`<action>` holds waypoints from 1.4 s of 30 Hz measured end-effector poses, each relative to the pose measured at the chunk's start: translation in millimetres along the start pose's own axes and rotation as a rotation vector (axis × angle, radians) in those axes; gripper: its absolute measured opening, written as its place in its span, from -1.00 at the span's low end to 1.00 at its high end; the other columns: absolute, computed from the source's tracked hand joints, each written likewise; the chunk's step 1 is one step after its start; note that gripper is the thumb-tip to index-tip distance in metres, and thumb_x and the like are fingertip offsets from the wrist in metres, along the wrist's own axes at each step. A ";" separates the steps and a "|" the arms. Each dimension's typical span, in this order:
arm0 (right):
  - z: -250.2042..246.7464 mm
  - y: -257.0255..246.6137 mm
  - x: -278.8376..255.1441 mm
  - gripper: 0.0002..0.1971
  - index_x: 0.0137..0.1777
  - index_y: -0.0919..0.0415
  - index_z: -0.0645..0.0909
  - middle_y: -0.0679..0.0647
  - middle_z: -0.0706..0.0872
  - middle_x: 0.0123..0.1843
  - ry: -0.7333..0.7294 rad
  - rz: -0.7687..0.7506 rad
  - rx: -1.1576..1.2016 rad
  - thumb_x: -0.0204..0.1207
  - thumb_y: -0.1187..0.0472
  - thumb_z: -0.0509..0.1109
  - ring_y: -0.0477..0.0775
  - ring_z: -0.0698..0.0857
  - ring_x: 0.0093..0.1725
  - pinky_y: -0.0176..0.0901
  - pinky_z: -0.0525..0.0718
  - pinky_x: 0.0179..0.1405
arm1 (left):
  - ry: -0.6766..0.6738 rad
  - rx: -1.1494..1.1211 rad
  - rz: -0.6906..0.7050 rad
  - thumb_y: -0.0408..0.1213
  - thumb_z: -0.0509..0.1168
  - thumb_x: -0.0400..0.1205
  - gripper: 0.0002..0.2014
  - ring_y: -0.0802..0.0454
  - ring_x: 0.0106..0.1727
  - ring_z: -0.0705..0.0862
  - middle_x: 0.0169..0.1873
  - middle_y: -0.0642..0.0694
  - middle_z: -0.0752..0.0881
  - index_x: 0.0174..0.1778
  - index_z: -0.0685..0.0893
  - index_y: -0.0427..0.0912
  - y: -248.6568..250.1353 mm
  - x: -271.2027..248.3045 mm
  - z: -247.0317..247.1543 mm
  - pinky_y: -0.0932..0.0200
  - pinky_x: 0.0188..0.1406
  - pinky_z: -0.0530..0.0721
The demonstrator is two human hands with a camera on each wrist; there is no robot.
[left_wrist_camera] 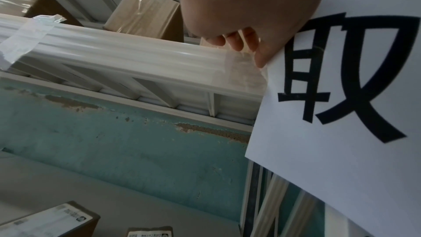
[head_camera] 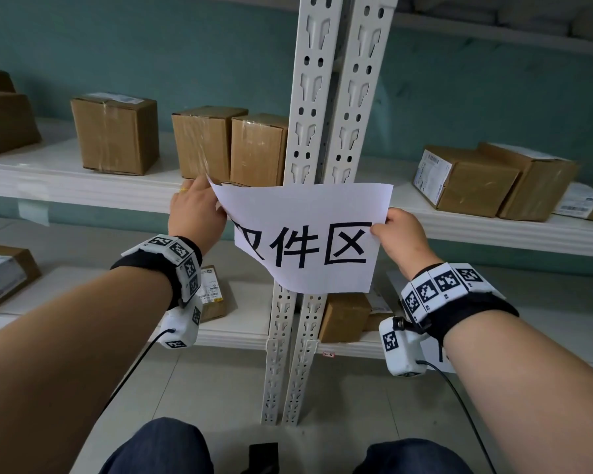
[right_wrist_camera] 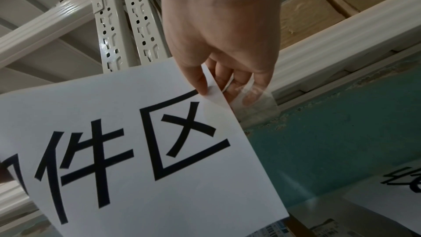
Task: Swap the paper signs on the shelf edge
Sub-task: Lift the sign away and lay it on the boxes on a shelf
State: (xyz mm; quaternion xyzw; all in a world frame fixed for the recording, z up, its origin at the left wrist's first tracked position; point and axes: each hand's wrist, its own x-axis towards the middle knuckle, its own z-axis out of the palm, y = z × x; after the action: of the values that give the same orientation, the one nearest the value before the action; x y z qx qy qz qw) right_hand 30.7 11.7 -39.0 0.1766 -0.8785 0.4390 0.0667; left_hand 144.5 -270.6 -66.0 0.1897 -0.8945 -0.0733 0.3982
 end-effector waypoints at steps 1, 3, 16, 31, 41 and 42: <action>0.0 -0.2 -0.4 -0.77 0.05 0.40 0.66 0.25 0.77 0.02 -0.001 0.003 -0.005 0.52 0.35 0.21 0.29 0.72 0.04 0.10 0.71 0.04 | -0.002 -0.001 0.019 -0.48 0.21 0.49 -0.73 -0.34 0.11 0.57 0.10 -0.27 0.67 0.05 0.71 -0.27 -2.1 0.1 1.3 -0.11 0.01 0.50; -0.2 -0.7 -0.9 -0.77 0.06 0.40 0.66 0.25 0.77 0.03 -0.002 0.008 -0.012 0.53 0.35 0.21 0.29 0.72 0.04 0.15 0.70 0.07 | -0.001 -0.007 0.057 -0.49 0.22 0.48 -0.71 -0.33 0.08 0.59 0.06 -0.28 0.70 0.06 0.73 -0.25 -5.8 1.0 3.2 -0.10 0.03 0.51; -1.6 1.2 -2.9 -0.76 0.10 0.37 0.67 0.11 0.70 -0.01 -0.017 0.012 0.030 0.58 0.36 0.20 0.09 0.64 -0.06 -0.05 0.68 -0.06 | 0.016 0.031 0.088 -0.64 0.15 0.38 -0.74 -0.39 -0.03 0.61 -0.17 -0.34 0.73 -0.16 0.69 -0.36 -3.9 3.8 -0.6 -0.11 -0.13 0.49; -13.5 8.3 -0.6 -0.75 0.05 0.47 0.65 0.33 0.75 0.07 0.015 0.069 0.022 0.50 0.40 0.19 0.35 0.70 0.08 0.06 0.68 0.00 | 0.035 0.024 0.027 -0.53 0.21 0.50 -0.90 -0.27 -0.06 0.59 -0.22 -0.25 0.68 -0.21 0.54 -0.24 -3.9 3.4 -1.9 -0.05 -0.05 0.37; -15.5 11.7 -1.0 -0.75 0.05 0.45 0.66 0.32 0.76 0.08 0.027 0.098 0.037 0.48 0.40 0.21 0.34 0.71 0.11 0.19 0.66 0.15 | 0.012 -0.014 -0.010 -0.52 0.18 0.51 -0.87 -0.26 -0.07 0.59 -0.25 -0.23 0.68 -0.14 0.53 -0.22 -4.3 0.8 -1.2 -0.05 -0.05 0.36; -15.7 11.6 -1.3 -0.75 0.05 0.45 0.66 0.31 0.76 0.08 0.026 0.098 0.040 0.48 0.41 0.21 0.33 0.71 0.10 0.17 0.67 0.14 | 0.007 -0.014 -0.010 -0.52 0.18 0.52 -0.87 -0.26 -0.07 0.59 -0.24 -0.23 0.69 -0.14 0.53 -0.22 -4.1 0.5 -1.7 -0.04 -0.05 0.36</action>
State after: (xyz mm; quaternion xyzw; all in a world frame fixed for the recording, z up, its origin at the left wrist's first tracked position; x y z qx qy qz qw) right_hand 27.0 30.9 -38.6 0.1288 -0.8762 0.4615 0.0528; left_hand 146.5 -274.5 -65.7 0.1917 -0.8916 -0.0809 0.4021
